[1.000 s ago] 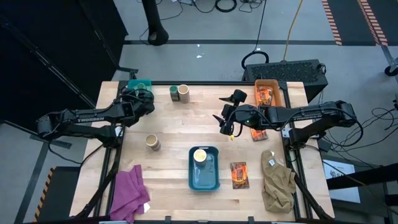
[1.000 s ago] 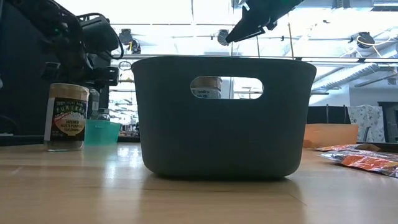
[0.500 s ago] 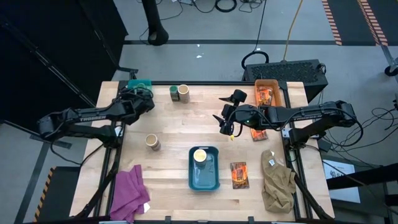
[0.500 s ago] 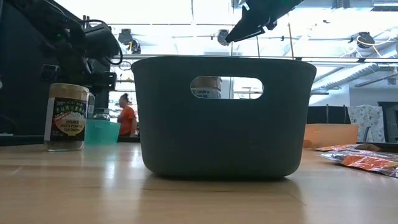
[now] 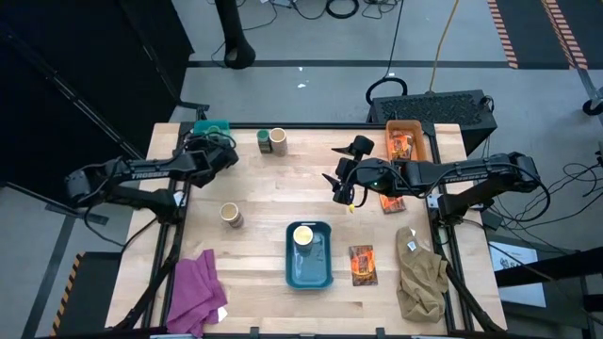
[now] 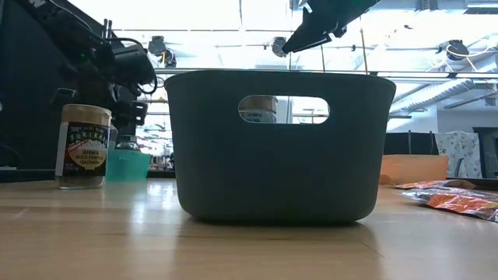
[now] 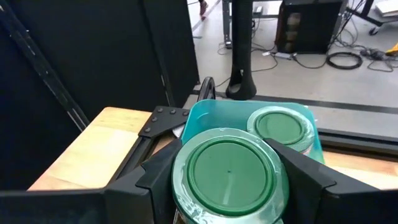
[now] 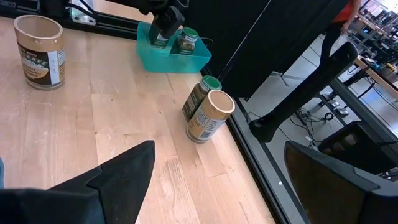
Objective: Sort spices by type
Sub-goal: Put the green seasoning bottle into the light blue bin
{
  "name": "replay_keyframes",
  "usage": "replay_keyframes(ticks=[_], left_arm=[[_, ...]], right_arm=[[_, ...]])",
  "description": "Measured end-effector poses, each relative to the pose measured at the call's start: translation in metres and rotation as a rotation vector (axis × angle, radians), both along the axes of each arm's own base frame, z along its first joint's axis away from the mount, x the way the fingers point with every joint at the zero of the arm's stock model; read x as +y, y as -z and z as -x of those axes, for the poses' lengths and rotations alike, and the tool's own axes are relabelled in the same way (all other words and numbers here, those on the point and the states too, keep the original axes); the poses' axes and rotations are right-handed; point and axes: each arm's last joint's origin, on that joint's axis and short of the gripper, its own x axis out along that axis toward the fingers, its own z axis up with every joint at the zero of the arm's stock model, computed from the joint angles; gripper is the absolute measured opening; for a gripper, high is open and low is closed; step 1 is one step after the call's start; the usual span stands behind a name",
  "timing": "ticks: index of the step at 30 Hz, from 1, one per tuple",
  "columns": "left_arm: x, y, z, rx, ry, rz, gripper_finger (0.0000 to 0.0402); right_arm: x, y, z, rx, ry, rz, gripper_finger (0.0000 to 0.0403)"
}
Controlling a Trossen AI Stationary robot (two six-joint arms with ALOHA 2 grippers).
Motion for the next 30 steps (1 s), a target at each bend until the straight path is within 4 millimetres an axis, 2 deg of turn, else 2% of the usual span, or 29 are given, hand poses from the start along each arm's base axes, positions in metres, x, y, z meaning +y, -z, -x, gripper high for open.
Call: replay_keyframes(ticks=[9,13,17,30], left_arm=[[0.005,0.012,-0.001,0.019,-0.042,0.024,0.0205],[0.008,0.017,-0.001,0.044,-0.056,0.038,0.0230],[0.010,0.019,0.000,0.056,-0.066,0.045,0.0238],[0.010,0.016,0.001,0.063,-0.058,0.044,0.0243]], right_arm=[[0.000,0.000,0.000,0.000,0.000,0.000,0.0338],[0.000,0.000,0.000,0.000,0.000,0.000,0.0338],[0.000,0.000,0.000,0.001,0.000,0.000,0.0338],[0.000,0.001,0.000,0.007,0.000,0.000,0.0338]])
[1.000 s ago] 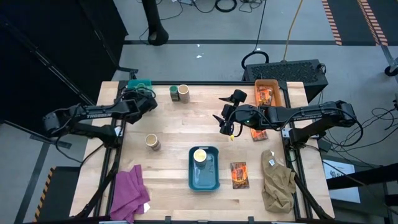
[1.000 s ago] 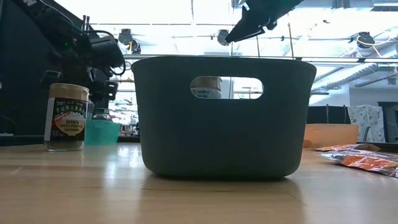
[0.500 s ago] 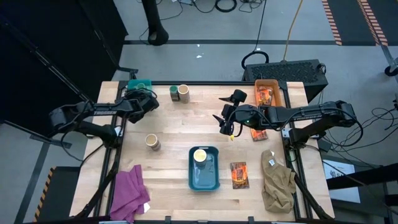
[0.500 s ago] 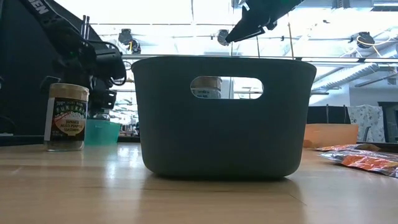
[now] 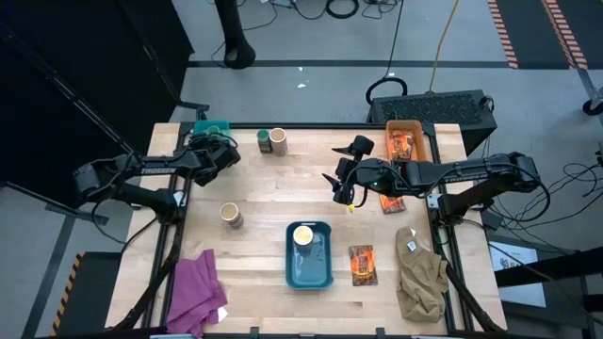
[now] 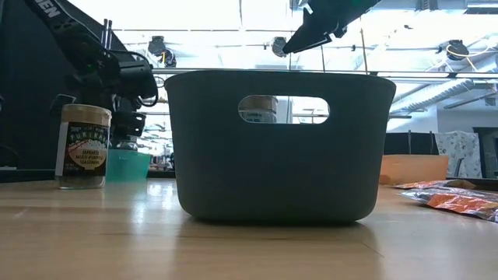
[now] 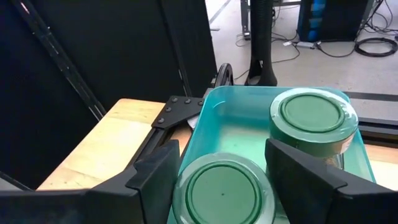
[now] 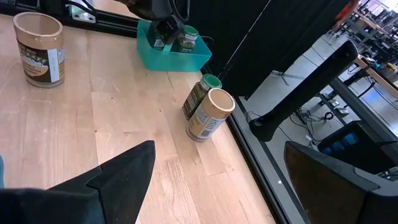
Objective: Sort spices by type
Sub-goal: Put the green seasoning bottle into the light blue bin, then put the gold seasoning bottle into the blue bin
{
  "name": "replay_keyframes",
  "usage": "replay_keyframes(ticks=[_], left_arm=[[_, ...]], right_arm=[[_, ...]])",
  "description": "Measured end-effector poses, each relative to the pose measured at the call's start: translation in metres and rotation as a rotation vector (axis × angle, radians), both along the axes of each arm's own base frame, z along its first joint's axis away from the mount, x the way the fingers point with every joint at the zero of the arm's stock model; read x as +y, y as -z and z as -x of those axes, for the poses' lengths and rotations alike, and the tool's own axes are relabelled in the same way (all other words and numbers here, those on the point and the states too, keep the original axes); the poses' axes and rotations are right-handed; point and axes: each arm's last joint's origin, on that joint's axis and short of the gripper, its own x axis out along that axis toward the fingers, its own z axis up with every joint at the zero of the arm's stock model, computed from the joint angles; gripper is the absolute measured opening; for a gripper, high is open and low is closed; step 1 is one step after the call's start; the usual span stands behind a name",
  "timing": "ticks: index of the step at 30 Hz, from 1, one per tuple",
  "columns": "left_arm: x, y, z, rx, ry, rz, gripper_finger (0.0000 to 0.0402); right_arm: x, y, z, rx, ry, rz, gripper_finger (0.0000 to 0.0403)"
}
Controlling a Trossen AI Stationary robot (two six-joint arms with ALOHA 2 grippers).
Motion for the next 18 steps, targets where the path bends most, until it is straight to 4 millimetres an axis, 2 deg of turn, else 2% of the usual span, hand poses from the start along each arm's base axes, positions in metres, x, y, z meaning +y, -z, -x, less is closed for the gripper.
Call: replay_keyframes(ticks=[11,18], left_arm=[[-0.004,-0.020,0.006,-0.017,0.039,-0.031,0.0244],[-0.010,-0.033,0.009,-0.080,0.134,0.008,0.0244]], right_arm=[[0.000,0.000,0.000,0.001,0.000,0.000,0.0338],[0.000,0.000,0.000,0.001,0.000,0.000,0.0338]])
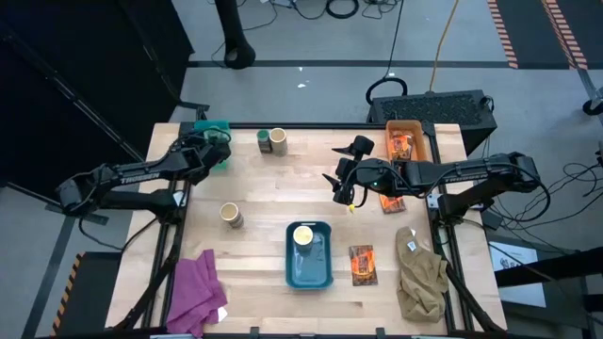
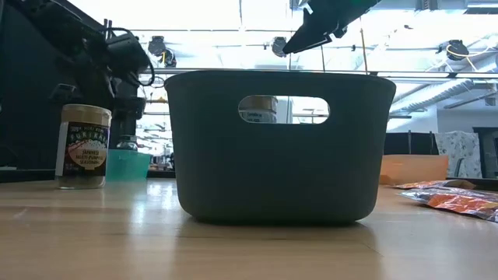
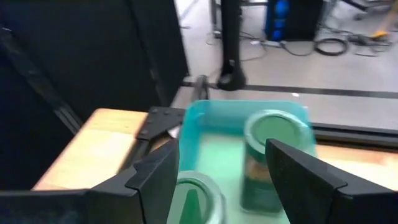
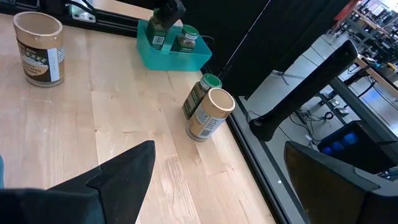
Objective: Sort spices by type
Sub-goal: Put the gold seasoning bottle into the blue bin
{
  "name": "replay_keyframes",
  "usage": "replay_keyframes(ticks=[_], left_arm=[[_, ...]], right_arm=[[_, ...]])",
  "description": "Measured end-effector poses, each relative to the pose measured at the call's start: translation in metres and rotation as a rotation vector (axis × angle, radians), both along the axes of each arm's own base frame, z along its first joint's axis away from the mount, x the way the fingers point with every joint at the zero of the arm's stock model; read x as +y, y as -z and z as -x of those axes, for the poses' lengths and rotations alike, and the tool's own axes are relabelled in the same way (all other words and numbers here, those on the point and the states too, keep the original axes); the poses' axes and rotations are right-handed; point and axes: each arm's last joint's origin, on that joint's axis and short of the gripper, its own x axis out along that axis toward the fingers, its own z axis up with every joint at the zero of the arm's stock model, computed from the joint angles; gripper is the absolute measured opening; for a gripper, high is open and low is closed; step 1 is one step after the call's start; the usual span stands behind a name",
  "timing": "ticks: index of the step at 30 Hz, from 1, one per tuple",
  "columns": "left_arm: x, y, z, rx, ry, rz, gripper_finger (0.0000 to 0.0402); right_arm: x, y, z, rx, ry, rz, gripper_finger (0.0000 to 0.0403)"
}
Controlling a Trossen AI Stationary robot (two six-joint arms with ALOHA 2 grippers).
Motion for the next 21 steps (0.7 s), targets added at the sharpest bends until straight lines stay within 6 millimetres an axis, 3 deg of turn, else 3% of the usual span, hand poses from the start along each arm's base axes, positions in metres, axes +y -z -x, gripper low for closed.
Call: replay_keyframes(ticks=[10,21], left_arm=[[-0.031,-0.018,-0.017,-0.140,0.270,-0.016,0.0244],[-0.079,-0.055,-0.063,-0.237,1.027,-0.119,0.0244]], right_arm=[[0.000,0.000,0.000,0.000,0.000,0.000,0.0338],[0.000,0.000,0.000,0.002,0.002,-0.004,0.0338]])
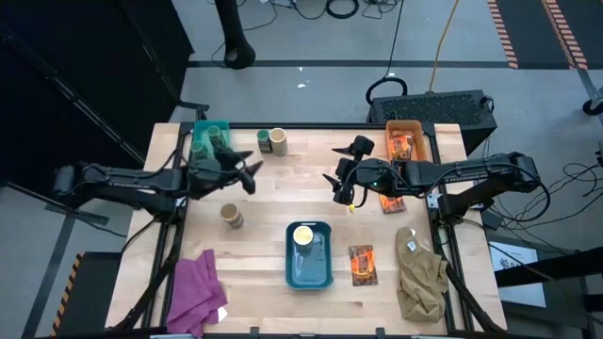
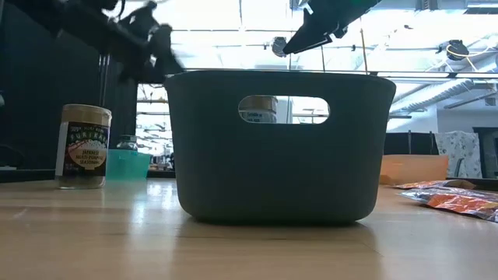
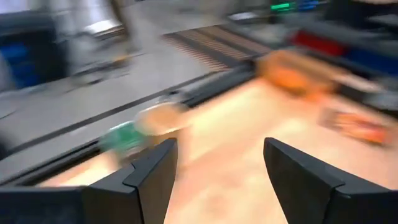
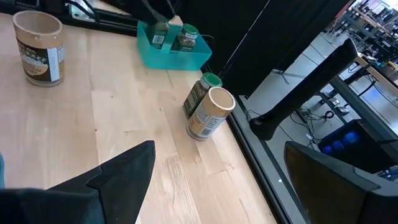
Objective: Sort spices by type
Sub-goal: Put the gold seasoning bottle into the blue bin
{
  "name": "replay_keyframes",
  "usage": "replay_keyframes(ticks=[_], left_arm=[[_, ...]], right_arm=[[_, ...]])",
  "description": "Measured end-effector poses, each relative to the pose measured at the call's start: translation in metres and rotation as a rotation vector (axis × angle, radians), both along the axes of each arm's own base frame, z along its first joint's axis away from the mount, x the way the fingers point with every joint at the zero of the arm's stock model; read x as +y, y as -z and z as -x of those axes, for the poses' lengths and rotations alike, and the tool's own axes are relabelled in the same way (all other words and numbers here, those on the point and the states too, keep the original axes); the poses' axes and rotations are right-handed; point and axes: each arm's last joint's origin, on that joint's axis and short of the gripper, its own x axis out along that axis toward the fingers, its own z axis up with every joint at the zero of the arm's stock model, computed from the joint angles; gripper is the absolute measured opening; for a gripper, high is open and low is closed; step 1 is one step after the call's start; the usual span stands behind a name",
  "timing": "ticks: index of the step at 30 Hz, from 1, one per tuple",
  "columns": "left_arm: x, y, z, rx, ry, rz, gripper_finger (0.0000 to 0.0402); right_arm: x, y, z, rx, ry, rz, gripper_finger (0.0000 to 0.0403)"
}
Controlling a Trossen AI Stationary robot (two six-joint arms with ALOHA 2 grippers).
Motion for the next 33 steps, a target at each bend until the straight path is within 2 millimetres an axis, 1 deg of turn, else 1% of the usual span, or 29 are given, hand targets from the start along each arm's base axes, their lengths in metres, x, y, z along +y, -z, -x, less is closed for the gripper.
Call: replay_keyframes(ticks=[3,7,12,15,20,25,28,33], left_arm=[[-0.012,-0.016,-0.006,-0.044,0.130,-0.025,0.0244],[-0.027,-0.034,-0.010,-0.066,0.222,-0.065,0.0244],[-0.045,-0.046,-0.011,-0.073,0.311,-0.084,0.0244],[-0.058,-0.053,-0.011,-0.006,0.374,-0.072,0.0244],[-0.079,-0.072,-0.015,0.182,0.430,0.028,0.0244],[-0.092,-0.083,-0.020,0.475,0.406,0.139,0.0244],[-0.097,-0.084,-0.022,0.661,0.451,0.217,0.0244],[-0.099,-0.075,-0.016,0.906,0.466,0.279,0.0244]], right_arm=[[0.000,0.001,0.000,0.006,0.000,-0.001,0.0338],[0.000,0.001,0.000,0.009,0.001,-0.002,0.0338],[0.000,0.002,0.001,0.021,0.005,-0.008,0.0338],[0.000,0.004,0.002,0.037,0.008,-0.013,0.0338],[0.000,0.004,0.002,0.034,0.010,-0.017,0.0338],[0.000,0.004,0.002,0.031,0.011,-0.018,0.0338],[0.000,0.004,0.002,0.028,0.013,-0.022,0.0338],[0.000,0.004,0.002,0.025,0.016,-0.028,0.0338]])
